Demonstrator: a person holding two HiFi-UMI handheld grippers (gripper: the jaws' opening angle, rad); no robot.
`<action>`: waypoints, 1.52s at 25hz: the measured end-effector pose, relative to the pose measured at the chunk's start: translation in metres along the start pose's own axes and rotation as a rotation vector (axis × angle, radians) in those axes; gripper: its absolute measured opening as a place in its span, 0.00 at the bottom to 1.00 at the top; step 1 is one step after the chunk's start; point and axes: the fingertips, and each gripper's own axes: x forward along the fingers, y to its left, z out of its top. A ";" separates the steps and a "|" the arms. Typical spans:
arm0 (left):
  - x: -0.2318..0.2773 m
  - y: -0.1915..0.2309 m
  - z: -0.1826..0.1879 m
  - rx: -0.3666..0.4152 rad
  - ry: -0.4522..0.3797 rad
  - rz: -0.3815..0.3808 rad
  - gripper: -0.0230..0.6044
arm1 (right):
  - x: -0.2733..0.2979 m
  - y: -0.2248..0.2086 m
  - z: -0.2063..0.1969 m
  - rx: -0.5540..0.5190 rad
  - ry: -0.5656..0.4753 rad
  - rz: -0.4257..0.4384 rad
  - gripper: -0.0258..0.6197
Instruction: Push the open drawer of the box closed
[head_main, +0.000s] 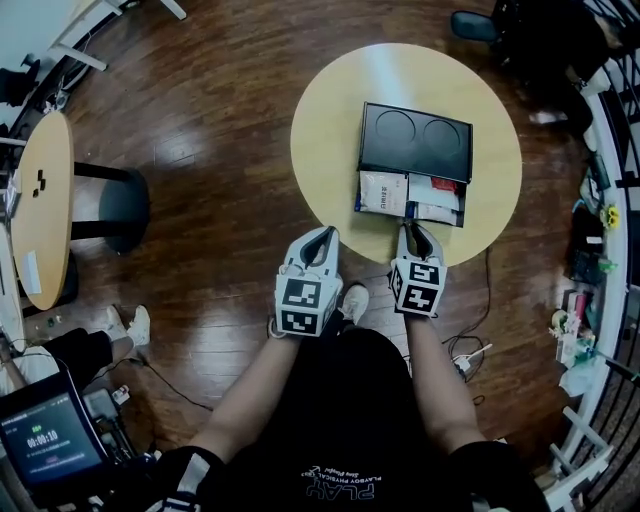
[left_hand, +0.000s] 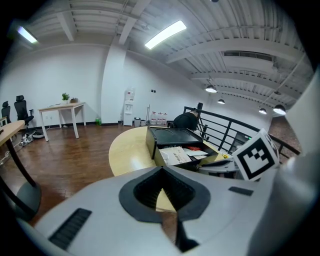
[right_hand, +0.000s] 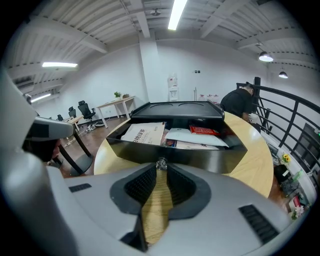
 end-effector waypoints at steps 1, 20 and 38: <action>0.001 -0.001 0.000 0.000 0.002 -0.003 0.03 | 0.001 -0.001 0.001 -0.001 -0.001 0.000 0.15; 0.002 -0.009 0.002 0.013 0.005 -0.023 0.03 | 0.026 -0.015 0.030 0.022 -0.017 -0.035 0.15; 0.002 -0.004 0.004 0.010 -0.009 -0.005 0.03 | 0.053 -0.030 0.067 0.016 -0.043 -0.070 0.15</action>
